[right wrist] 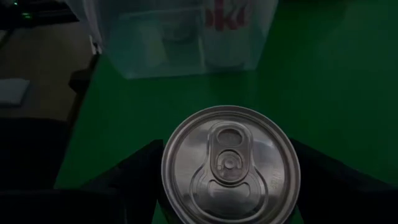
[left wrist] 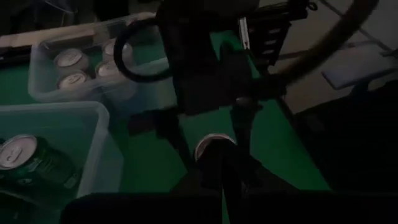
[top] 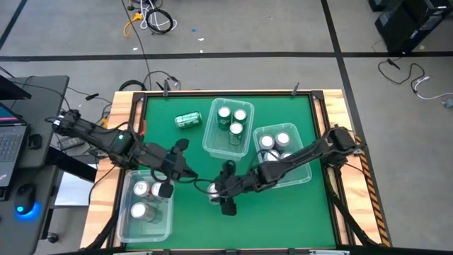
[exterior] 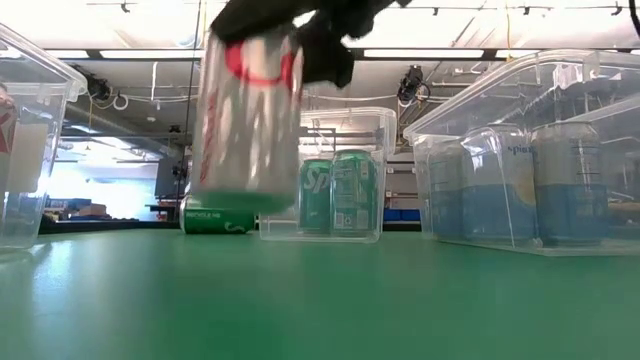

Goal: Sort soda cans
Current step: Put the silver soda can into the bottom left transparent bin

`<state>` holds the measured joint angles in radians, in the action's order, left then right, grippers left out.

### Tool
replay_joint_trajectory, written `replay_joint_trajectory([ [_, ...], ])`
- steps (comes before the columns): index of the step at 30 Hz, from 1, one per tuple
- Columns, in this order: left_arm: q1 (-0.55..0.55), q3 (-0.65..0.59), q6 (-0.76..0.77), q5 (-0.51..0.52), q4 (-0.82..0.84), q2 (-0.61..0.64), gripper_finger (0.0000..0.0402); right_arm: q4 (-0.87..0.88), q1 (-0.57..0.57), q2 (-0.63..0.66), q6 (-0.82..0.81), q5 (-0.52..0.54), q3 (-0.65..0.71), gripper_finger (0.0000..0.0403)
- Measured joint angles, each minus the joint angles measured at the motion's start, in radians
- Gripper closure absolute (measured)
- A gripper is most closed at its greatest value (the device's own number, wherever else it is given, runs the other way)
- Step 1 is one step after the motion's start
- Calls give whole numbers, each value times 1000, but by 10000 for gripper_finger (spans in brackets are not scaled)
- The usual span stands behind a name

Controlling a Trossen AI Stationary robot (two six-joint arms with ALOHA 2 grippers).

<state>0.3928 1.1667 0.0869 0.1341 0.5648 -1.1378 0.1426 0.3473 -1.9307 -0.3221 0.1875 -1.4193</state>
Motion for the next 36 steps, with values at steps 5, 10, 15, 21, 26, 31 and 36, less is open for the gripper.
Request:
replay_joint_trajectory([
  [5, 59, 0, 32, 49, 5, -4, 401, -50, 0, -74, -45, 3, 0, 118],
  [10, 115, 0, 50, 89, 7, -4, 401, -82, 0, -108, -49, 59, -4, 118],
  [15, 136, 0, 77, 92, 21, -14, 400, -90, -3, -107, -60, 62, -4, 105],
  [21, 140, 0, 100, 51, 60, -24, 384, -90, -3, -78, -71, 55, -4, 18],
  [26, 137, -1, 95, 48, 60, -23, 366, -6, -2, -29, -48, 55, -51, 28],
  [31, 125, 0, 75, 55, 38, -26, 348, 158, 7, 46, -45, 55, -138, 52],
  [36, 105, 0, 155, 109, 35, -66, 356, 374, 34, 119, -50, 156, -185, 159],
])
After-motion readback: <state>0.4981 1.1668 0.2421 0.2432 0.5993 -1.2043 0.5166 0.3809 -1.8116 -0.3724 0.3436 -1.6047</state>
